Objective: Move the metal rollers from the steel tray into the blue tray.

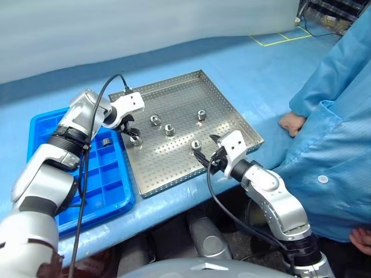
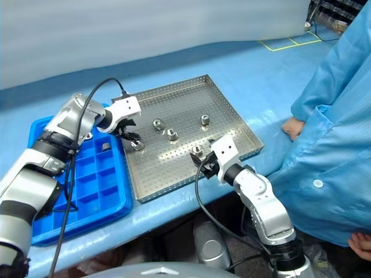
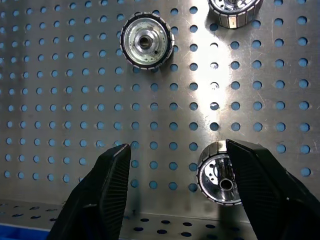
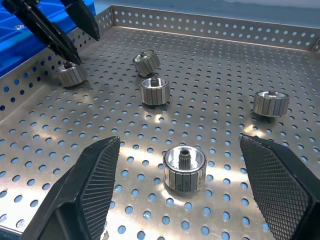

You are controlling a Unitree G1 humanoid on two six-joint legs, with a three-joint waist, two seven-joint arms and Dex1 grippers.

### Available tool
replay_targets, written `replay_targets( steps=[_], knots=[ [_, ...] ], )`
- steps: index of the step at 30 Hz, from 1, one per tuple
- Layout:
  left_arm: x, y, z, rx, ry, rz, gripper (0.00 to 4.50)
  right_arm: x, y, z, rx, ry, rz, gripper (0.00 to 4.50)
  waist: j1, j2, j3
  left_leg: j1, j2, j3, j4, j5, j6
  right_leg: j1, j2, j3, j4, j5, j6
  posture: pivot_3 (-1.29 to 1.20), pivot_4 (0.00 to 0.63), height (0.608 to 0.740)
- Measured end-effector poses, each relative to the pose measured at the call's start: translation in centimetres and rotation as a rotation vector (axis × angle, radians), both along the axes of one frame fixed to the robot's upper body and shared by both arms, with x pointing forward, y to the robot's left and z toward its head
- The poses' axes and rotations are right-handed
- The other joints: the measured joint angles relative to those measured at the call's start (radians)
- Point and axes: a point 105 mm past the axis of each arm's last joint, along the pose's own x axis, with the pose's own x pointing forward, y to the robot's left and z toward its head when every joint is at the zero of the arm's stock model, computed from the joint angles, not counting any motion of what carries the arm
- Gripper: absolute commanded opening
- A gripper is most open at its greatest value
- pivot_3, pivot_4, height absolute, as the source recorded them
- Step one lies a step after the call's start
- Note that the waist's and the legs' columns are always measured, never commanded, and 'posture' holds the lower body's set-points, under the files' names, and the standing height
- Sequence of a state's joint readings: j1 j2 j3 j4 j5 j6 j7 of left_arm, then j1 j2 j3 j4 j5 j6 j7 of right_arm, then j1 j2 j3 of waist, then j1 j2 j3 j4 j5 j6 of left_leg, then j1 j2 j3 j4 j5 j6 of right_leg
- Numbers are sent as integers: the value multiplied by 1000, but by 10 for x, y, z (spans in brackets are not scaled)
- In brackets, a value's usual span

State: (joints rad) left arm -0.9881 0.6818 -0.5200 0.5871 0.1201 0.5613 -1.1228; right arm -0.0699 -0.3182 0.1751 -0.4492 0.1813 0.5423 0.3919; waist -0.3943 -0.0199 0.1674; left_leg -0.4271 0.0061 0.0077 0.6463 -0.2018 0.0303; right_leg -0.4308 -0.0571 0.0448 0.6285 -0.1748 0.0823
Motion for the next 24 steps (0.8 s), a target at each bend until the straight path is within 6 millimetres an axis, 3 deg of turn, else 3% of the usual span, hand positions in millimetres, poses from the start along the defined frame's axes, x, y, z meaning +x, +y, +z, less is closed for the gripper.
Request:
replay_targets(
  steps=[8, 18, 21, 24],
  knots=[
    [-12, 8, -22, 17, 79, -2, 3303, 1, 0, 2, -2, -6, -2, 4017, -17, 0, 0, 1, 0, 1, 0, 0, 0, 0, 0, 0, 1, 0, 1, -443, 150, 740],
    [-16, 22, -20, 67, 68, -1, 3303, 3, 0, 5, -6, -18, 1, 4017, -16, 0, 0, 1, 0, 1, 0, 0, 0, 0, 0, 1, 1, 1, 2, -433, 150, 740],
    [-15, 23, -19, 88, 61, -10, 2748, 4, 0, 5, -6, -18, 0, 4017, -19, 0, 0, 1, 0, 1, 0, 0, 0, 0, 0, 1, 1, 1, 2, -429, 150, 740],
    [-16, 24, -19, 105, 60, -19, 1745, 4, 1, 5, -6, -20, -2, 4017, -23, 0, 0, 2, 1, 2, 0, 0, 0, 0, 0, 1, 1, 1, 2, -430, 150, 740]
  ],
)
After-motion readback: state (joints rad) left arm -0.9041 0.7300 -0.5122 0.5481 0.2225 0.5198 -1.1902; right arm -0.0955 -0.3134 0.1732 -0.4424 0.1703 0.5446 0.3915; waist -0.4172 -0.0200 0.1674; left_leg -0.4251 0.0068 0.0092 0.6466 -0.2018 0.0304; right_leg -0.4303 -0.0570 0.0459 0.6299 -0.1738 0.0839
